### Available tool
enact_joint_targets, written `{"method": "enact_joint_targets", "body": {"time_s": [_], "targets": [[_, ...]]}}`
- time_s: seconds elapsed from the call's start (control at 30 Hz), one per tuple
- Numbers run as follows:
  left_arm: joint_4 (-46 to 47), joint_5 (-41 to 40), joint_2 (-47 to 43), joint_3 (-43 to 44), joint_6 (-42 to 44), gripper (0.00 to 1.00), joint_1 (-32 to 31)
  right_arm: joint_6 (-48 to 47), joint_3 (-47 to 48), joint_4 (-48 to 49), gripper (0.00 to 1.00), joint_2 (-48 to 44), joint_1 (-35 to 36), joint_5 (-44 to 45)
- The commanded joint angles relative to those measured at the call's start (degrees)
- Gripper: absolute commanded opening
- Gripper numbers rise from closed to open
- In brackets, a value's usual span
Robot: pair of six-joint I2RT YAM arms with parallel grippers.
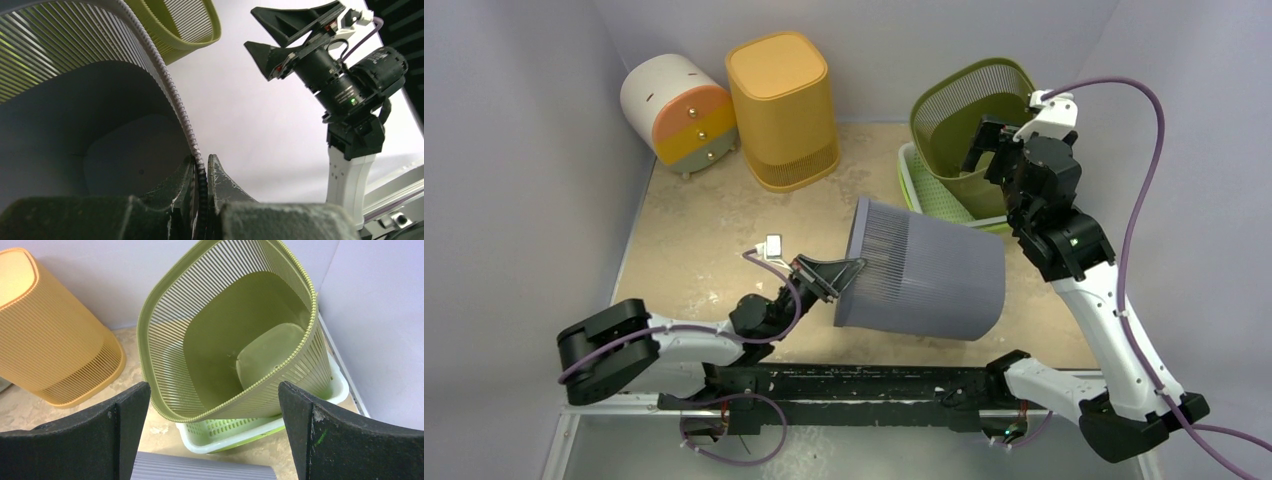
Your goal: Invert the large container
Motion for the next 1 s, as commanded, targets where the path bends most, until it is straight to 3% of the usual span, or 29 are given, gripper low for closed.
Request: {"method": "enact_joint_targets", "body": {"time_s": [0.0, 0.27, 0.57, 0.67, 0.77, 0.97], "targets": [[19.84, 6.38, 5.87, 7.38, -8.2, 0.0, 2.24, -1.1, 0.18, 3.35, 1.0, 0.26, -0.6, 1.42], [19.91, 5.26, 5.29, 5.25, -7.99, 0.0, 2.7, -1.53, -1.85, 5.82, 1.0, 1.06, -1.57, 0.97], [19.86, 12.05, 20.53, 21.59, -12.72, 0.0, 2.06, -0.94, -1.41, 7.2, 1.0, 4.34, -2.43, -1.29], [19.87, 13.29, 22.56, 23.47, -12.94, 0.0, 2.02, -1.54, -1.12, 7.27, 1.0, 4.42, -3.2, -1.65], [19.91, 12.77, 22.32, 19.87, -13.88, 0.0, 3.89, -1.87, -0.99, 7.21, 1.0, 4.59, -3.78, -2.23], [19.98, 10.6, 19.63, 4.49, -15.4, 0.0, 10.71, -1.97, -2.88, 8.58, 1.0, 4.44, -4.42, -2.97]]}}
